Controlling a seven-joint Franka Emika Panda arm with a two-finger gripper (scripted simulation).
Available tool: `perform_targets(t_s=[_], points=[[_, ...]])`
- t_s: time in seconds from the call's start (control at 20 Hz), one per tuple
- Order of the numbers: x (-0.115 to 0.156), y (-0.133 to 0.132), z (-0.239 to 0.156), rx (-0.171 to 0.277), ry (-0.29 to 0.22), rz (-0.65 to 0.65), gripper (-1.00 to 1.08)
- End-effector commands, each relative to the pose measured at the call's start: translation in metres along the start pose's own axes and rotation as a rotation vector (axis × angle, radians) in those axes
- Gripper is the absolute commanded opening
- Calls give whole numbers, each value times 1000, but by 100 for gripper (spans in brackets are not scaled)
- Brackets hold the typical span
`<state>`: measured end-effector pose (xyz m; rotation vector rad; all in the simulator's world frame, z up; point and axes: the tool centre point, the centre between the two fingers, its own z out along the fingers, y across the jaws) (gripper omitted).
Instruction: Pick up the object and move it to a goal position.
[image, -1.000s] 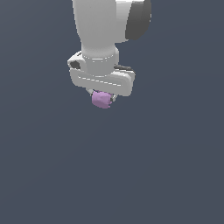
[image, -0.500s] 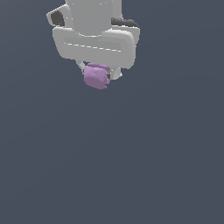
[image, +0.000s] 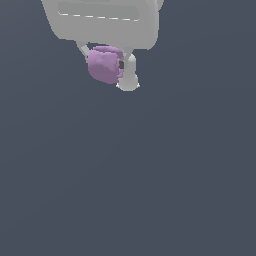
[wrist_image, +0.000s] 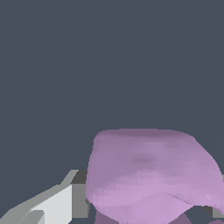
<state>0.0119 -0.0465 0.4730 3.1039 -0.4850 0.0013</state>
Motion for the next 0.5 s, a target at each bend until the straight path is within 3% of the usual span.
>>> perform_targets(t_s=[0.0, 0.45], points=[[1, 0, -8, 0, -1, 0, -100], [4, 0, -19, 0, -1, 0, -100]])
